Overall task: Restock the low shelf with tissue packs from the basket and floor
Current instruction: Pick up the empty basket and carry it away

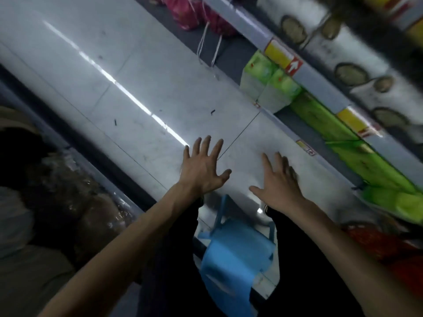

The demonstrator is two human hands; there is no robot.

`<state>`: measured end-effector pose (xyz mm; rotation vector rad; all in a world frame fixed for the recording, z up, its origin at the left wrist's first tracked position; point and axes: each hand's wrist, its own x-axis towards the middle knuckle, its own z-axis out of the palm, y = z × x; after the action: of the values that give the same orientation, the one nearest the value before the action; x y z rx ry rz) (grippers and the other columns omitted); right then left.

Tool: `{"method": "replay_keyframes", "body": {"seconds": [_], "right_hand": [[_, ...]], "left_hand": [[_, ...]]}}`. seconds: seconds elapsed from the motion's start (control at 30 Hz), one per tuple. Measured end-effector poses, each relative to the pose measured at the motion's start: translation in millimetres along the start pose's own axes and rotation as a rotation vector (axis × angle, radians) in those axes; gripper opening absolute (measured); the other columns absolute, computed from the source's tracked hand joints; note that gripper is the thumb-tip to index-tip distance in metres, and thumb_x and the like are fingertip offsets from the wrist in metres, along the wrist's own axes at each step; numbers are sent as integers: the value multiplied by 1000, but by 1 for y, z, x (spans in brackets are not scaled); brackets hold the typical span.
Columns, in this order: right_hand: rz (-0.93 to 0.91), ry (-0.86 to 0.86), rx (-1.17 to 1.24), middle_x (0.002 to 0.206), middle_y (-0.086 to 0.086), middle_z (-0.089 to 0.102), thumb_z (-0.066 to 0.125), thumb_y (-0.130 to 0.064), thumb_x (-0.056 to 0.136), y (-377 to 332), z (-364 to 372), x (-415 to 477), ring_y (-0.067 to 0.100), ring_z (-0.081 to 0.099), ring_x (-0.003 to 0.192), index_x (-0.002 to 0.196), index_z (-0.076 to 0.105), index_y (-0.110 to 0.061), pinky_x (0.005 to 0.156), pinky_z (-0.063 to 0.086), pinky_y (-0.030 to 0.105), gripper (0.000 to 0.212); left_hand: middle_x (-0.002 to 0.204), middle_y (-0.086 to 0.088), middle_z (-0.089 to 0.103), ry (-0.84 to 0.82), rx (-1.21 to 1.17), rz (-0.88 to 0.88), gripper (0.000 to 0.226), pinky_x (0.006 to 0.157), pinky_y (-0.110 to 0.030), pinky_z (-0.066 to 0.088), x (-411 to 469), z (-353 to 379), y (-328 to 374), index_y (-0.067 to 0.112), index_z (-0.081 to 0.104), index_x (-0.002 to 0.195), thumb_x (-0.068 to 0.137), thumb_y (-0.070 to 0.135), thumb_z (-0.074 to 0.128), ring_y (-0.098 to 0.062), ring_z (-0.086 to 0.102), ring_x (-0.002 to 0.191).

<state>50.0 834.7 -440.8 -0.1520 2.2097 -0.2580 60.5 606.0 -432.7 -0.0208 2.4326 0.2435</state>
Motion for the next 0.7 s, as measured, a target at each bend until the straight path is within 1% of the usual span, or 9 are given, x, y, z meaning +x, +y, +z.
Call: {"method": "replay_keyframes", "body": {"seconds": [0.1, 0.2, 0.27, 0.33, 0.47, 0.53, 0.6, 0.7], "right_hand": [[5, 77, 38, 168, 22, -4, 65, -58, 90, -17, -66, -64, 43, 0, 155, 164, 2, -20, 125, 10, 54, 104], [-4, 156, 59, 168, 20, 0, 62, -59, 90, -21, -124, -109, 41, 3, 155, 163, 4, -21, 125, 14, 54, 101], [13, 171, 66, 167, 20, 4, 63, -62, 89, -19, -149, -135, 42, 8, 154, 163, 5, -20, 123, 19, 55, 103], [39, 185, 77, 167, 19, 3, 63, -65, 87, -19, -169, -159, 43, 9, 154, 163, 5, -21, 122, 21, 55, 105], [132, 261, 120, 167, 14, 2, 63, -66, 87, -19, -180, -218, 42, 6, 154, 164, 1, -23, 122, 21, 52, 108], [186, 298, 157, 167, 13, 1, 63, -66, 87, -20, -173, -249, 41, 4, 154, 164, 3, -23, 123, 18, 51, 106], [256, 337, 186, 169, 14, -1, 62, -66, 88, -20, -168, -278, 41, 1, 156, 164, 3, -24, 124, 14, 52, 105], [339, 391, 256, 170, 15, 0, 64, -62, 89, -14, -164, -313, 40, -1, 156, 164, 3, -24, 125, 11, 52, 104]], "left_hand": [[173, -10, 7, 15, 82, 55, 95, 126, -62, 10, -48, -84, 22, 31, 4, 165, 91, 74, 45, -35, 2, 159], [172, -12, 12, 77, 168, 118, 96, 124, -64, 12, -82, -156, 41, 29, 6, 165, 90, 73, 46, -37, 7, 158], [170, -14, 16, 111, 227, 190, 96, 124, -64, 13, -101, -194, 53, 28, 8, 164, 89, 72, 47, -39, 12, 157], [169, -15, 19, 142, 297, 263, 96, 123, -65, 13, -113, -226, 62, 28, 8, 164, 89, 73, 47, -39, 14, 156], [168, -15, 22, 189, 430, 441, 95, 122, -65, 16, -130, -269, 85, 28, 7, 164, 90, 73, 46, -39, 20, 154], [170, -14, 19, 178, 525, 525, 95, 122, -63, 17, -138, -282, 98, 27, 7, 165, 91, 73, 42, -39, 21, 154], [171, -13, 15, 180, 605, 613, 95, 122, -62, 17, -147, -294, 114, 27, 6, 165, 90, 74, 40, -38, 18, 156], [170, -10, 18, 160, 573, 723, 94, 121, -61, 24, -158, -307, 143, 30, 8, 165, 89, 73, 45, -36, 19, 155]]}}
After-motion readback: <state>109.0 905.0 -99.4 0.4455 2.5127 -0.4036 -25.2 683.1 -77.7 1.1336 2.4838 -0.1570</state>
